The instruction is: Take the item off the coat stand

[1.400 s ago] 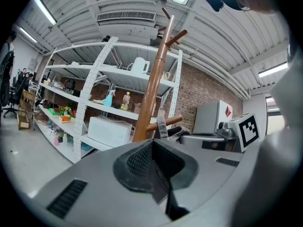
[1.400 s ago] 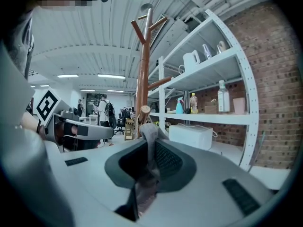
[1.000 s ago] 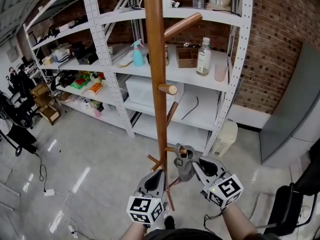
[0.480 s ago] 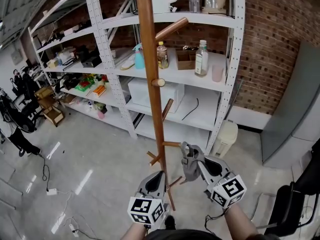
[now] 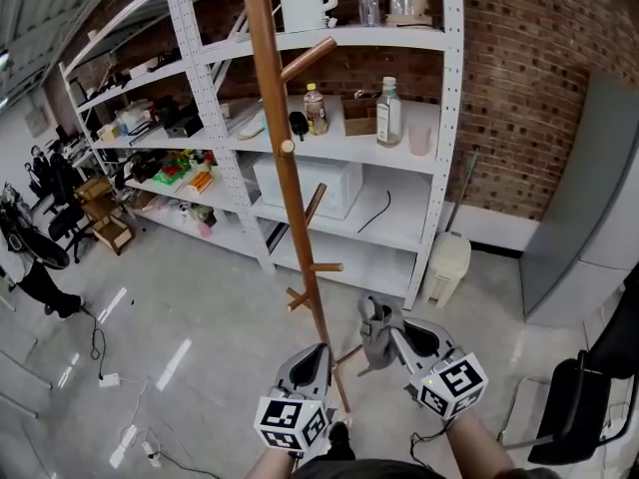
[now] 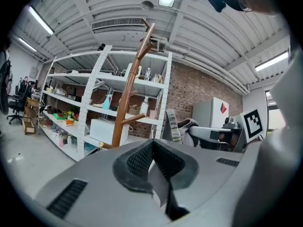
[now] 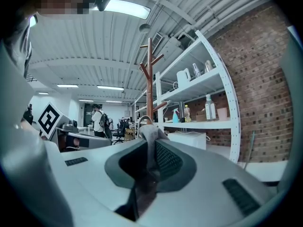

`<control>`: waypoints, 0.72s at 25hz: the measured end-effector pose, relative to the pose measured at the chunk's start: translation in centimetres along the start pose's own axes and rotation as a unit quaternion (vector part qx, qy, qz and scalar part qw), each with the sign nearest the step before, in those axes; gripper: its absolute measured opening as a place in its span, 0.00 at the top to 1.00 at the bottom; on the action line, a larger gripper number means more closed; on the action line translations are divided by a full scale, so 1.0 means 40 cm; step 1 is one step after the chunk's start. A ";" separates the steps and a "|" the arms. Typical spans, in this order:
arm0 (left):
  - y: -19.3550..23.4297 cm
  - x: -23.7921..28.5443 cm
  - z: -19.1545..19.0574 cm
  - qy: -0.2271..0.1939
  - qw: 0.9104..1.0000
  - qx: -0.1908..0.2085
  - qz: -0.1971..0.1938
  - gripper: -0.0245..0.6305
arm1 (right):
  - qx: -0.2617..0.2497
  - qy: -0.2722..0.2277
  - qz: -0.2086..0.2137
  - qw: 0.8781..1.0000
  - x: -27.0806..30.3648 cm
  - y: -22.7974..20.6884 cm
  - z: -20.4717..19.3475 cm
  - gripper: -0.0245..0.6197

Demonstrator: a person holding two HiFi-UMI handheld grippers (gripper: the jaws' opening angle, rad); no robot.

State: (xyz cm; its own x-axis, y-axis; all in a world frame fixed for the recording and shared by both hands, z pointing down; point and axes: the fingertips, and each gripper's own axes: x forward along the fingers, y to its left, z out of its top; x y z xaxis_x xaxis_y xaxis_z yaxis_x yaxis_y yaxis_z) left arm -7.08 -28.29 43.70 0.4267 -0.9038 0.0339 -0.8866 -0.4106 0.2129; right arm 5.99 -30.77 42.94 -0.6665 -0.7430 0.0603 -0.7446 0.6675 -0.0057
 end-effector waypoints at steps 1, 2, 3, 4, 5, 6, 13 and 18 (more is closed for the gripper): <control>-0.012 -0.010 -0.005 0.001 1.000 -0.001 0.002 0.95 | 0.000 0.002 0.004 1.000 -0.014 0.006 -0.005 0.90; -0.025 -0.021 -0.011 0.003 1.000 -0.001 0.003 0.95 | -0.001 0.004 0.007 1.000 -0.028 0.013 -0.009 0.90; -0.038 -0.033 -0.017 0.004 1.000 -0.002 0.005 0.95 | -0.001 0.005 0.010 1.000 -0.042 0.020 -0.013 0.90; -0.049 -0.045 -0.024 0.006 1.000 -0.003 0.007 0.95 | 0.000 0.007 0.013 1.000 -0.057 0.027 -0.016 0.90; -0.061 -0.058 -0.032 0.007 1.000 -0.005 0.008 0.95 | 0.000 0.008 0.014 1.000 -0.071 0.034 -0.019 0.90; -0.072 -0.070 -0.039 0.009 1.000 -0.007 0.010 0.95 | 0.001 0.009 0.016 1.000 -0.086 0.041 -0.022 0.90; -0.150 -0.149 -0.057 0.007 1.000 -0.005 0.020 0.95 | 0.011 0.012 0.028 0.999 -0.179 0.082 -0.052 0.90; -0.200 -0.199 -0.064 0.009 1.000 -0.011 0.025 0.95 | 0.015 0.013 0.035 0.999 -0.233 0.110 -0.073 0.90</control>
State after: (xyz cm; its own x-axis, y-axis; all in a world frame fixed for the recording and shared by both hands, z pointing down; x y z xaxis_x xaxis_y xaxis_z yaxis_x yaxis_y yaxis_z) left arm -2.94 -17.52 44.24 0.3847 -0.9209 0.0626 -0.9032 -0.3615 0.2315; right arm 9.04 -20.74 45.26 -0.7164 -0.6926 0.0846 -0.6970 0.7159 -0.0415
